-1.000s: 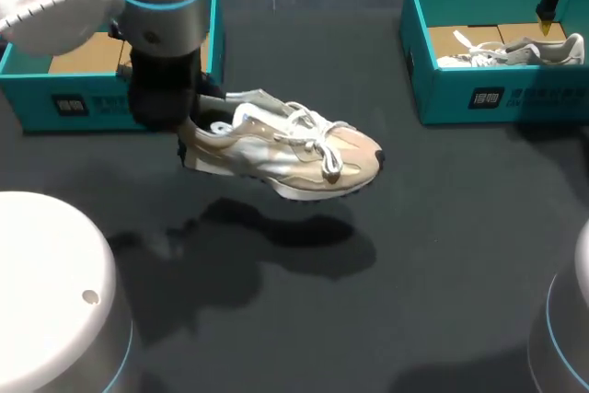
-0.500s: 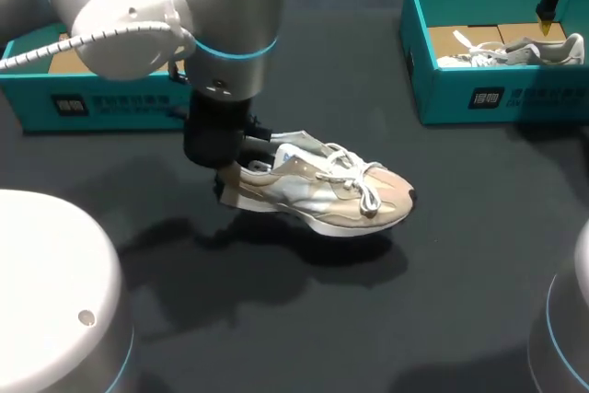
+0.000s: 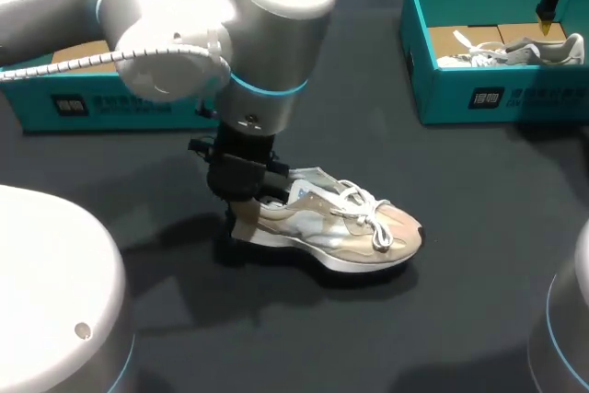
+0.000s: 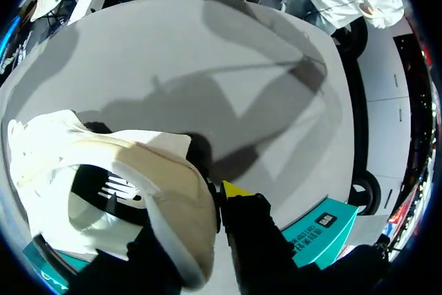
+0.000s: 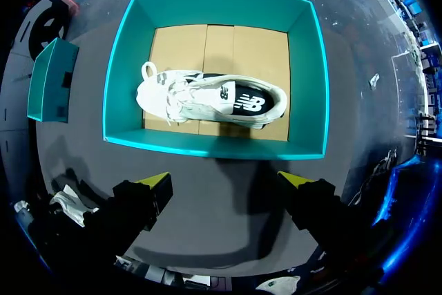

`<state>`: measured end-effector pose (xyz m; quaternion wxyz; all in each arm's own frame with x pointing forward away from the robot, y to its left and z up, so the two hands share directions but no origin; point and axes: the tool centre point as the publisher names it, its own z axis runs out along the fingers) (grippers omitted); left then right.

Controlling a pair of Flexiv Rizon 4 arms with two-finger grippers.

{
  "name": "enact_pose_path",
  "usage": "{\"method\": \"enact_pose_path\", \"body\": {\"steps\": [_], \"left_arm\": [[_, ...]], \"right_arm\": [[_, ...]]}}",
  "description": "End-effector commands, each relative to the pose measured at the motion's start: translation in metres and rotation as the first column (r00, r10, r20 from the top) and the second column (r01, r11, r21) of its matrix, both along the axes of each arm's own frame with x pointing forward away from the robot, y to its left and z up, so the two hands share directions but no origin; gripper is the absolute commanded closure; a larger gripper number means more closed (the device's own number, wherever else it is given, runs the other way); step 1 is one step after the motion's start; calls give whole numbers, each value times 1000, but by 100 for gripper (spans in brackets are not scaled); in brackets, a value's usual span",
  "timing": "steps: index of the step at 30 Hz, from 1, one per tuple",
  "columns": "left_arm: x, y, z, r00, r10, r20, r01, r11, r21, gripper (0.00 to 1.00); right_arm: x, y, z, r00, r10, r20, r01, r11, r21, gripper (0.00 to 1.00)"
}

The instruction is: Take the shoe out of the shoebox, open the shoe tongue, remove and reinsert the insole, then place the shoe into the shoebox

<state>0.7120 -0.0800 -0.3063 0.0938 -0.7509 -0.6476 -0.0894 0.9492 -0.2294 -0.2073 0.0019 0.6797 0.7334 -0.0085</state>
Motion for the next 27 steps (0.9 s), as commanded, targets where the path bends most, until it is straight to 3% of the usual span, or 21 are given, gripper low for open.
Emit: {"method": "enact_pose_path", "body": {"steps": [1,15,27], "left_arm": [[0,-23,-18,999,29,16,-30,999,28,100],[7,-36,-53,994,97,51,-99,994,38,100],[5,-41,-64,989,125,74,-128,991,41,100]], "right_arm": [[-1,0,0,1000,-1,1,1,1000,-1,0],[-1,0,0,1000,-1,1,1,1000,-1,0],[-1,0,0,1000,-1,1,1,1000,-1,0]]}}
